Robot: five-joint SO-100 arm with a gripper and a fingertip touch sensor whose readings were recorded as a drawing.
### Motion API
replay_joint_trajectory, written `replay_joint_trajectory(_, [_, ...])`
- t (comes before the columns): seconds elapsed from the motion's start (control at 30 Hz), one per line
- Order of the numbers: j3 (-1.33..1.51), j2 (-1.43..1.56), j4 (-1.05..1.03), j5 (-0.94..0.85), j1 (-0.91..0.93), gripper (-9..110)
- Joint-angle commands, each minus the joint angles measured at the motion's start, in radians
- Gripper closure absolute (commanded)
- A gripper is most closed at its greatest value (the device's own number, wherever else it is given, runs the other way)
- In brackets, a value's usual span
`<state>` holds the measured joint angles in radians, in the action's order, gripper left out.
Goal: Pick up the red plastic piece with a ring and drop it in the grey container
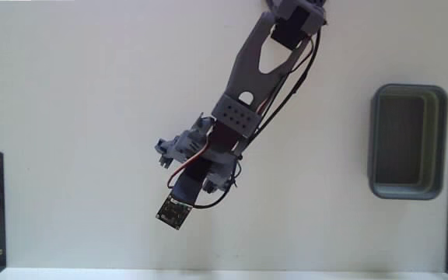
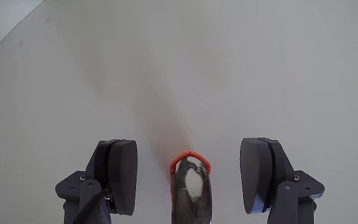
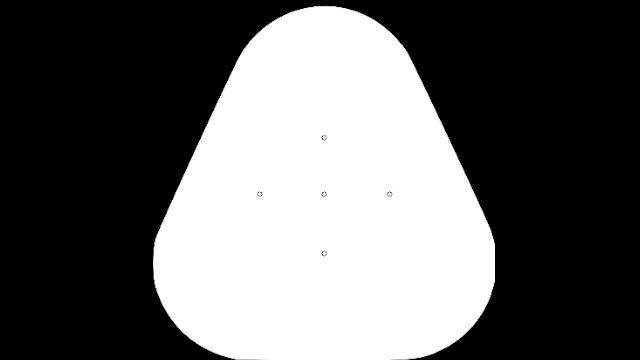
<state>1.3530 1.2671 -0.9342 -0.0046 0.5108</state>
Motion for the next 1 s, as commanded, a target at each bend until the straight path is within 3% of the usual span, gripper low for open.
replay_joint_trajectory(0.0, [0.001,0.045,0.026,0.005,0.010,-9])
replay_joint_trajectory(0.97, [0.060,0.094,0.037,0.005,0.010,-9])
